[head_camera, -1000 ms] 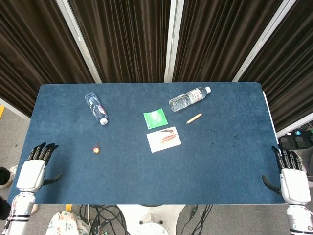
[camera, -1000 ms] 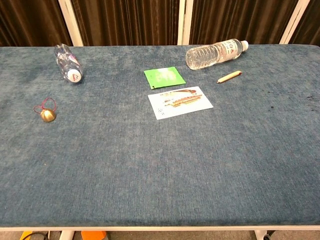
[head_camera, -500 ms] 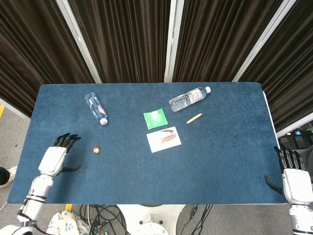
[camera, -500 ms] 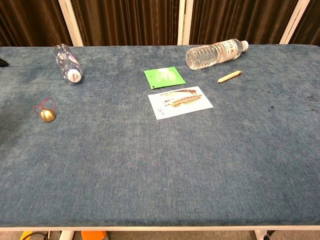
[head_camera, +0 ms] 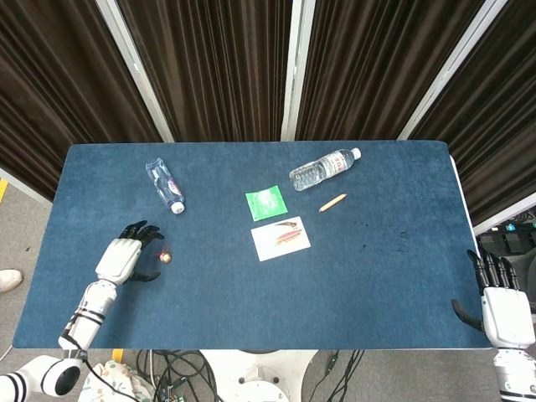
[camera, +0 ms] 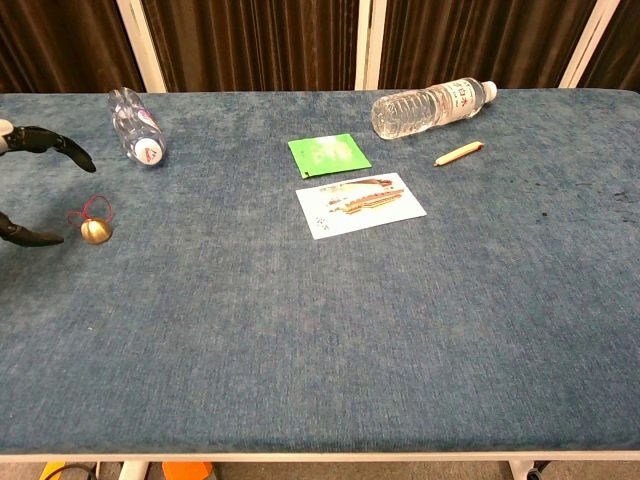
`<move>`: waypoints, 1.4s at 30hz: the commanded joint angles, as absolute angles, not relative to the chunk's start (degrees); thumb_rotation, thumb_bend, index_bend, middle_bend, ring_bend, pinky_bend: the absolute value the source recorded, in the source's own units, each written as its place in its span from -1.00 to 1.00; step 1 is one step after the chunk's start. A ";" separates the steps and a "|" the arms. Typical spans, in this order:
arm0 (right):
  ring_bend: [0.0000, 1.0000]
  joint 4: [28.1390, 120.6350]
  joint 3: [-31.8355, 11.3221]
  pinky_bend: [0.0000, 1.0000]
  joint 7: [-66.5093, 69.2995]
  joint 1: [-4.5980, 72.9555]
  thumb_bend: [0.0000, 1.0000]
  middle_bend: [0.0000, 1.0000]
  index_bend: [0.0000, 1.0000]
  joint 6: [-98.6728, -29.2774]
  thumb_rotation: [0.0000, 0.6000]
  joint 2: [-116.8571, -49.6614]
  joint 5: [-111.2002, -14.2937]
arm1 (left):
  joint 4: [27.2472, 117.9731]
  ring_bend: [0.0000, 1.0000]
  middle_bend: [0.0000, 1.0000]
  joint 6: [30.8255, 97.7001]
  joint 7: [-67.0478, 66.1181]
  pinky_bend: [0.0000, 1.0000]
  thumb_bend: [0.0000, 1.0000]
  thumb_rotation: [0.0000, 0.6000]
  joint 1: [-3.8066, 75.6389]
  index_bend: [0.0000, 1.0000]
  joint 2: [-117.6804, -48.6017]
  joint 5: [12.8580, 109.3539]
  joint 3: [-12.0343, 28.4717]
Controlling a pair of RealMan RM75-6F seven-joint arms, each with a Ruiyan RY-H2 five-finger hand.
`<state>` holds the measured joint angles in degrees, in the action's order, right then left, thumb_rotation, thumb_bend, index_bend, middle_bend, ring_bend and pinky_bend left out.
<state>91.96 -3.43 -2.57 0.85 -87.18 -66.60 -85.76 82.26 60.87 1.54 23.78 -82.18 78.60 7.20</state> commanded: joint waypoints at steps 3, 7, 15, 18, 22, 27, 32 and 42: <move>-1.00 92.05 -3.41 -1.00 -2.61 0.95 -0.69 -1.00 -1.00 -87.00 1.00 -66.55 -85.73 | 80.98 -0.95 -0.66 60.96 1.43 -0.80 -0.69 1.00 24.38 -0.45 -83.54 77.87 7.41; -1.00 92.09 -3.28 -1.00 -2.53 0.99 -0.69 -1.00 -1.00 -86.92 1.00 -66.52 -85.91 | 79.35 -0.95 -0.66 60.22 1.10 -0.80 -0.68 1.00 25.09 -0.42 -84.57 77.05 7.37; -1.00 91.67 -3.22 -1.00 -2.21 0.97 -0.68 -1.00 -1.00 -86.66 1.00 -66.68 -85.56 | 78.25 -0.95 -0.65 58.41 0.24 -0.80 -0.58 1.00 25.71 -0.35 -85.13 74.69 6.99; -1.00 91.51 -3.20 -1.00 -2.14 1.03 -0.69 -1.00 -1.00 -86.49 1.00 -66.81 -85.47 | 78.16 -0.95 -0.64 58.29 0.14 -0.80 -0.56 1.00 25.92 -0.32 -85.37 74.25 7.04; -1.00 91.27 -3.16 -1.00 -2.06 1.06 -0.69 -1.00 -1.00 -86.29 1.00 -66.97 -85.31 | 78.21 -0.95 -0.63 58.06 -0.19 -0.80 -0.53 1.00 26.35 -0.26 -85.56 73.85 7.13; -1.00 91.05 -3.10 -1.00 -1.97 1.02 -0.69 -1.00 -1.00 -86.32 1.00 -67.06 -85.32 | 78.28 -0.95 -0.63 57.96 -0.67 -0.80 -0.50 1.00 26.71 -0.19 -85.69 73.28 7.20; -1.00 90.87 -3.08 -1.00 -1.84 0.99 -0.69 -1.00 -1.00 -86.22 1.00 -67.13 -85.15 | 78.04 -0.95 -0.63 57.68 -1.21 -0.80 -0.46 1.00 26.90 -0.16 -85.95 72.36 7.16; -1.00 90.47 -3.03 -1.00 -1.56 0.99 -0.69 -1.00 -1.00 -86.01 1.00 -67.38 -84.94 | 78.11 -0.95 -0.61 58.08 -2.28 -0.80 -0.38 1.00 27.28 -0.07 -86.33 71.74 7.19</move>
<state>90.46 -3.03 -1.56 0.99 -86.01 -67.38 -84.94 78.11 58.07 -2.27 27.26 -86.32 71.76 7.19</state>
